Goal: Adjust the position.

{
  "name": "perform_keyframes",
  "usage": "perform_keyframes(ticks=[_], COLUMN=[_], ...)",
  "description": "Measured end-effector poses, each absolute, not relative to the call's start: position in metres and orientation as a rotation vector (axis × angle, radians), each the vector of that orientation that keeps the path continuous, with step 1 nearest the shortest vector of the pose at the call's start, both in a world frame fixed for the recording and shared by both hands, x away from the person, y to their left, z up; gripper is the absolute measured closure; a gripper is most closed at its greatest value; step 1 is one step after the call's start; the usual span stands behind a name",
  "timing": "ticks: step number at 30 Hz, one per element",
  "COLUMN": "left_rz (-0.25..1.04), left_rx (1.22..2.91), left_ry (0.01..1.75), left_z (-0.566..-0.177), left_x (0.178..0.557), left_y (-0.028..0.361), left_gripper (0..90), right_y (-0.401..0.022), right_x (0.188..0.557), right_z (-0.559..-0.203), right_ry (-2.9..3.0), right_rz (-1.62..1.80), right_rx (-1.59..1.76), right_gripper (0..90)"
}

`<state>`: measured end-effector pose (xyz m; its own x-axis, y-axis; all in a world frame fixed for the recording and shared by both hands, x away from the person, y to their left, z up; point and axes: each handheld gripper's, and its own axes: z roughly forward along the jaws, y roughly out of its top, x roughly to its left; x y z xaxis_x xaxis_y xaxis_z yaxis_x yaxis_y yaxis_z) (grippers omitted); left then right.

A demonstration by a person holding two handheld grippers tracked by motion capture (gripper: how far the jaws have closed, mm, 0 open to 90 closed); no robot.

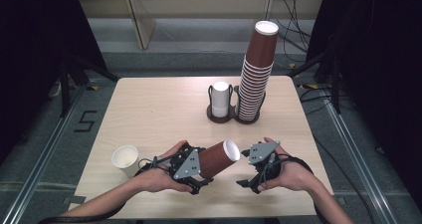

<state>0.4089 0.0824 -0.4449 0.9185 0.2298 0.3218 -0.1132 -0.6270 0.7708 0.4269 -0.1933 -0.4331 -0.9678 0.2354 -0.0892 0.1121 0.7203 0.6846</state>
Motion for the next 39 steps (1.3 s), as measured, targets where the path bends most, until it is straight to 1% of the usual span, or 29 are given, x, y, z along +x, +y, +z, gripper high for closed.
perform_keyframes(ticks=[7, 19, 22, 34, 39], left_rz=[0.511, 0.477, 0.465, 0.473, 0.484], left_rx=[2.232, 2.307, 2.348, 2.389, 2.395], left_ry=[0.058, -0.010, -0.033, -0.115, -0.112], left_z=[-0.446, -0.447, -0.447, -0.447, -0.446], left_x=[0.408, 0.407, 0.407, 0.403, 0.405], left_y=[0.080, 0.076, 0.076, 0.068, 0.066], left_gripper=[10.6, 10.6, 10.7, 10.7, 10.7], right_y=[-0.184, -0.173, -0.171, -0.162, -0.156], right_x=[0.428, 0.429, 0.428, 0.426, 0.427], right_z=[-0.427, -0.427, -0.426, -0.424, -0.424], right_ry=[2.759, 2.816, 2.831, 2.846, 2.842], right_rz=[1.082, 1.057, 1.054, 1.061, 1.048], right_rx=[0.228, 0.194, 0.180, 0.129, 0.072], right_gripper=[6.8, 6.8, 7.2, 8.6, 9.7])
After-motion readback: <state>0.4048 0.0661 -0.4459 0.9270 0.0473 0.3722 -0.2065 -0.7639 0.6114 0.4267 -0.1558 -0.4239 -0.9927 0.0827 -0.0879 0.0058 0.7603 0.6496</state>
